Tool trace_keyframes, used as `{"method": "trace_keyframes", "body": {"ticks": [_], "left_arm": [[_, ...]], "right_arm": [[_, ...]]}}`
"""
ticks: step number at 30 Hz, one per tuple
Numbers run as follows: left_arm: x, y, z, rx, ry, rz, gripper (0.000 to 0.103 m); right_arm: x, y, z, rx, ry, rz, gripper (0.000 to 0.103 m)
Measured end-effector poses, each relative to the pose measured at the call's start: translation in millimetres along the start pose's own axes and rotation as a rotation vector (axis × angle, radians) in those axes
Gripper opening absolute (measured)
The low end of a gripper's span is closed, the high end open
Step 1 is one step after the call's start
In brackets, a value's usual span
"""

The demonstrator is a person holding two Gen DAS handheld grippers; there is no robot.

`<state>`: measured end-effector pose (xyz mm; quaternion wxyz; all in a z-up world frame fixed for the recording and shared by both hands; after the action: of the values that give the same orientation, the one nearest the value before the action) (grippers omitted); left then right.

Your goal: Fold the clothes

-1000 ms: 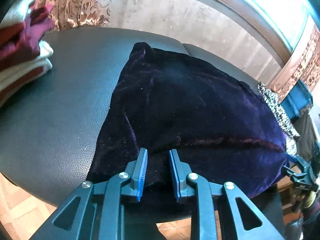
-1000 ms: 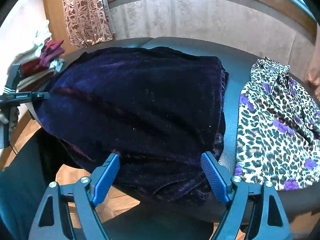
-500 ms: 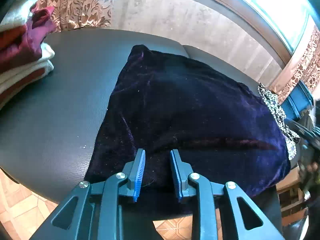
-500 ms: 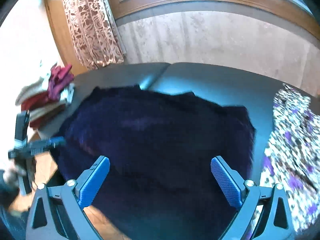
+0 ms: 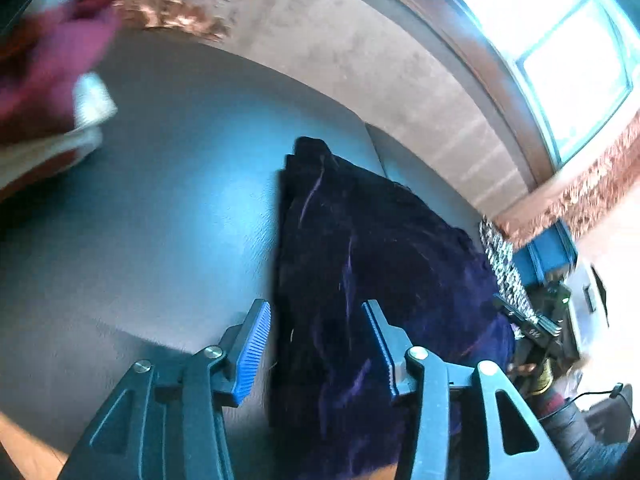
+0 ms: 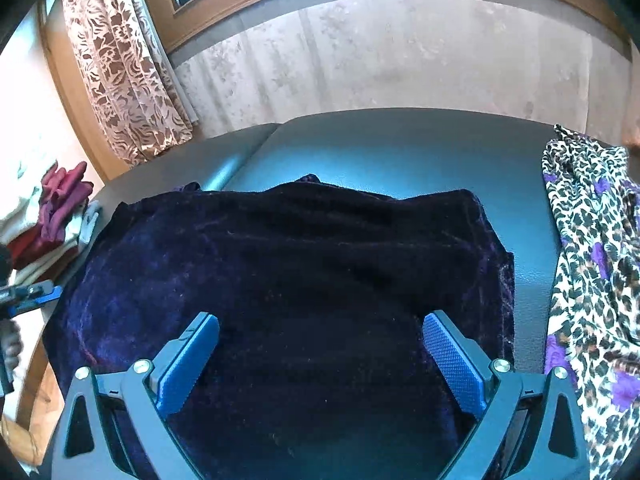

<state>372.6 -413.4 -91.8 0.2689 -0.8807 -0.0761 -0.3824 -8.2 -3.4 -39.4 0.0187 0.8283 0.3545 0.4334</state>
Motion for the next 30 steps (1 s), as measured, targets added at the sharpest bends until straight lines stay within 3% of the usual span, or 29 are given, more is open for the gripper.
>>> {"method": "trace_keyframes", "body": {"ticks": [2, 6, 8, 14, 15, 16, 17, 22, 25, 30], "left_arm": [[-19, 5, -10, -0.019, 0.040, -0.010, 0.048], [-35, 6, -21, -0.030, 0.056, 0.069, 0.048], [-41, 1, -24, -0.039, 0.078, 0.112, 0.048], [-59, -26, -27, -0.107, 0.149, 0.145, 0.043], [-61, -27, -27, -0.096, 0.158, 0.151, 0.021], [-63, -23, -28, -0.062, 0.164, 0.159, 0.015], [-64, -19, -29, -0.025, 0.169, 0.167, 0.015], [-58, -3, -38, 0.046, 0.132, 0.108, 0.013], [-49, -2, -47, 0.057, 0.115, 0.074, 0.012], [-20, 1, -65, 0.046, 0.079, 0.002, 0.012]], "right_arm": [[1, -1, 0, -0.007, -0.009, -0.010, 0.103], [4, -1, 0, -0.017, -0.023, -0.026, 0.103], [5, -2, 0, -0.027, -0.031, -0.042, 0.103], [8, -5, -3, -0.063, -0.049, -0.097, 0.103], [8, -5, -3, -0.067, -0.050, -0.103, 0.103], [8, -6, -3, -0.069, -0.051, -0.107, 0.103], [8, -6, -4, -0.071, -0.051, -0.111, 0.103], [7, -4, -4, -0.074, -0.038, -0.118, 0.103], [8, 1, -6, -0.057, 0.017, -0.129, 0.103], [30, 22, 2, 0.130, 0.130, -0.161, 0.103]]}}
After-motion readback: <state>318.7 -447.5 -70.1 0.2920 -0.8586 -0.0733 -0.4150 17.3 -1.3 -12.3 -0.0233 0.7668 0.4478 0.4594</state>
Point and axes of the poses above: each gripper's, at about its wrist camera, not at the fingertips, and x roughly against the way its jaws point, y to its left, z to its underside, the point moved 7 cm from there along -x, roughly the way its jaws point, and after that the axes turned 10 degrees about -x, right-handed, at the moved point
